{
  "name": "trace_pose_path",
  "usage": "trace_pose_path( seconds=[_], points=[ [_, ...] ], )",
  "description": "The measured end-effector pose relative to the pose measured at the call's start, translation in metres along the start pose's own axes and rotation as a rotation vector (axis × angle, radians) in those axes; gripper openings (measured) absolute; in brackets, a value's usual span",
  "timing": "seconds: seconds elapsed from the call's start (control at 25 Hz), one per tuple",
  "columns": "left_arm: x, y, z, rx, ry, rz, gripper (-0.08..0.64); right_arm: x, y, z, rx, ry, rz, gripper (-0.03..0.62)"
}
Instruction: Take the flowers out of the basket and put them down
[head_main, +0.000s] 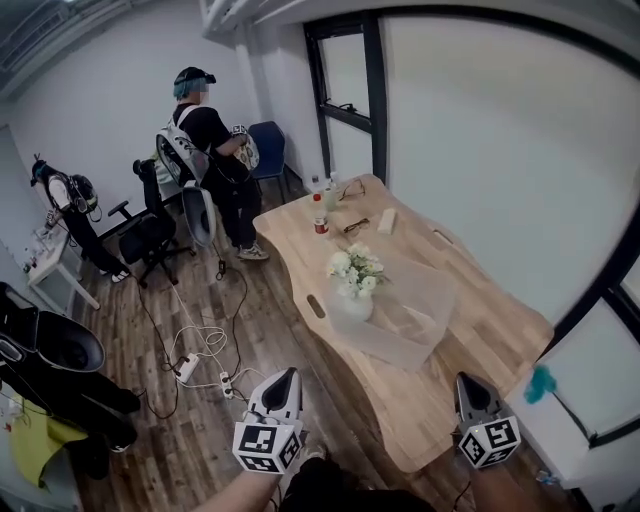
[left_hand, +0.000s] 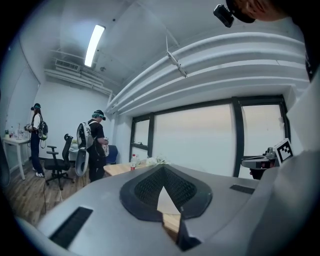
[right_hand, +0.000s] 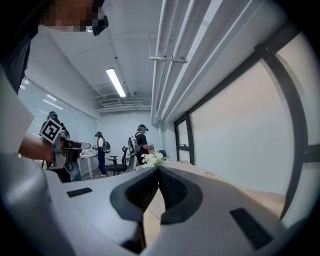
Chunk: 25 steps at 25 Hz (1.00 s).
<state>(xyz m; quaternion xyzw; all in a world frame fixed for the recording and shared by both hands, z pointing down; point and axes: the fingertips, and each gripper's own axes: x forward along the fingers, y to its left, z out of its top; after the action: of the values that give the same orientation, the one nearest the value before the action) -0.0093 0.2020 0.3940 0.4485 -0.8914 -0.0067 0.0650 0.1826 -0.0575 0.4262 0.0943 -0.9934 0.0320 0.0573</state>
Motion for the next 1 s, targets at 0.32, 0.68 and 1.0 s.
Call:
trace_pose_path(
  seconds=[0.32, 0.68, 1.0],
  points=[
    [0.056, 0.016, 0.019, 0.019, -0.046, -0.067, 0.005, 0.030, -0.005, 0.003, 0.034, -0.004, -0.062, 0.021],
    [0.130, 0.052, 0.024, 0.060, -0.056, -0.146, 0.005, 0.078, -0.021, 0.016, 0.030, -0.011, -0.149, 0.021],
    [0.207, 0.090, 0.023, 0.053, -0.045, -0.238, 0.005, 0.139, -0.034, 0.040, 0.008, -0.050, -0.225, 0.021]
  ],
)
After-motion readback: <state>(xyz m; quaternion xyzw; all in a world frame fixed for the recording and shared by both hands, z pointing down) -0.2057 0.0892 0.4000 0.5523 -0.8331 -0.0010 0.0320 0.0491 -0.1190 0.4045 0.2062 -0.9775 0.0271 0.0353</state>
